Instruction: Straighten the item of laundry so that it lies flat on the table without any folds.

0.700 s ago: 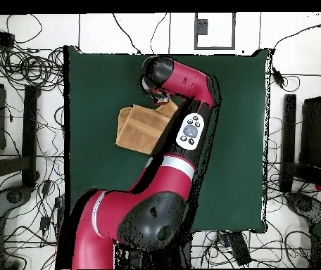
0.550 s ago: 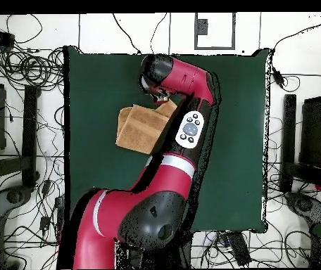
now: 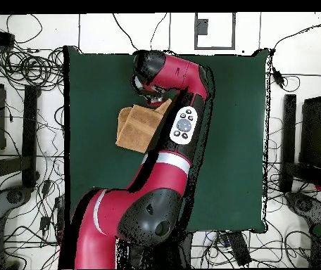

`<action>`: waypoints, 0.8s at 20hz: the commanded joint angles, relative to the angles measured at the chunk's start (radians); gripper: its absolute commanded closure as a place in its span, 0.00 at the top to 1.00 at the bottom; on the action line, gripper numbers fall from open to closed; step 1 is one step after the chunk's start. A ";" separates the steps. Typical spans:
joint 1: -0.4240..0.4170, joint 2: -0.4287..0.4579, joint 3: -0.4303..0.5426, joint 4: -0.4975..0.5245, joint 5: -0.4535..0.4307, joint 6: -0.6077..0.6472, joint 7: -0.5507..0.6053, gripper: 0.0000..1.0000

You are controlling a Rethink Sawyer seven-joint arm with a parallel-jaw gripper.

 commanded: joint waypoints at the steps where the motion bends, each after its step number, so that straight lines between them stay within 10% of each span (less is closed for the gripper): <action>1: -0.004 0.015 -0.009 -0.031 0.005 0.148 0.240 0.00; 16: -0.007 0.036 -0.087 -0.075 -0.029 0.145 0.242 0.00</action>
